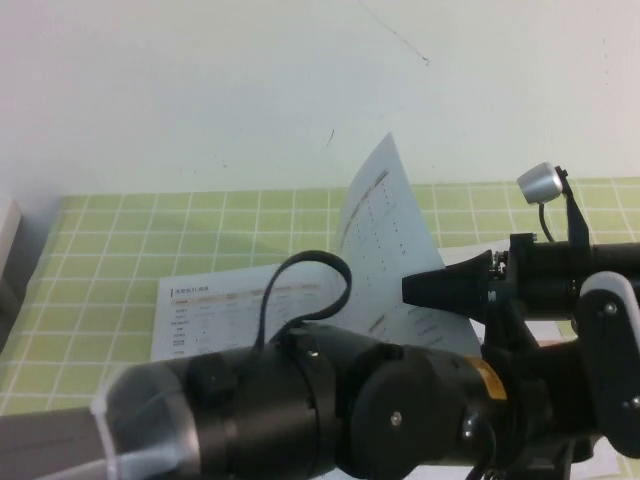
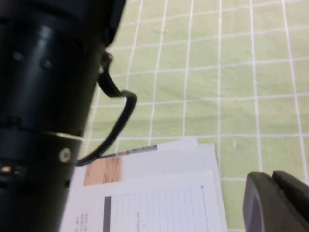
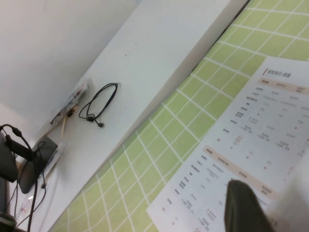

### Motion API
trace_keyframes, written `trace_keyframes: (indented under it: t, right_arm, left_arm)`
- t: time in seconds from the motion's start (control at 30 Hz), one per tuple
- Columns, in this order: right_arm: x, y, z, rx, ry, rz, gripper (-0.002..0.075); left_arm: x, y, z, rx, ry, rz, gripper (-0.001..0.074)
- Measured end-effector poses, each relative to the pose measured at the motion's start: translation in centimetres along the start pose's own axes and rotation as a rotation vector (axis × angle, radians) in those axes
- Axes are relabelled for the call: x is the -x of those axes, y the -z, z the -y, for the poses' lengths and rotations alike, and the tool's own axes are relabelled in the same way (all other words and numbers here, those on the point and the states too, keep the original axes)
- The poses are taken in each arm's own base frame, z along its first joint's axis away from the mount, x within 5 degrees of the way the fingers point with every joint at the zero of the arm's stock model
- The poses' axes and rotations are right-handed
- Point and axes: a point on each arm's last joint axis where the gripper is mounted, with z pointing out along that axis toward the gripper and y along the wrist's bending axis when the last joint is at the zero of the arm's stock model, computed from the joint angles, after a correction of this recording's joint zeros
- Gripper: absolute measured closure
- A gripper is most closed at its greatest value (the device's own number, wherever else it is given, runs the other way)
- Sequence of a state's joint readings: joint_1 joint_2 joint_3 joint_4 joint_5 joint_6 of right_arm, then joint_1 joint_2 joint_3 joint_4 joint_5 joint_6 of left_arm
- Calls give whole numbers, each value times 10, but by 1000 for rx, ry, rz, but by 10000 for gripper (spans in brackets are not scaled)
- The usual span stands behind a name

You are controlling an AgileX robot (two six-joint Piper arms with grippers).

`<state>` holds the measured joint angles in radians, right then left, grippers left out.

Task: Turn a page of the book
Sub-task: Open the closed book

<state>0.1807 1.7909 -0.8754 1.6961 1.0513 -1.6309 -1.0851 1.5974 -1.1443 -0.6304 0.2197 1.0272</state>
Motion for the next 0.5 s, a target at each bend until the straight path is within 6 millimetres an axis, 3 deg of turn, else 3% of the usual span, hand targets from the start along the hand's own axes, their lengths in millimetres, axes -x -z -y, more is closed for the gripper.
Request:
trace_keyframes:
  t: [0.3, 0.5]
  right_arm:
    - [0, 0, 0, -2, 0, 0, 508]
    - [0, 0, 0, -2, 0, 0, 508]
  left_arm:
    - [-44, -55, 16, -98, -138, -194, 738]
    - [-61, -77, 21, -82, -188, -237, 738]
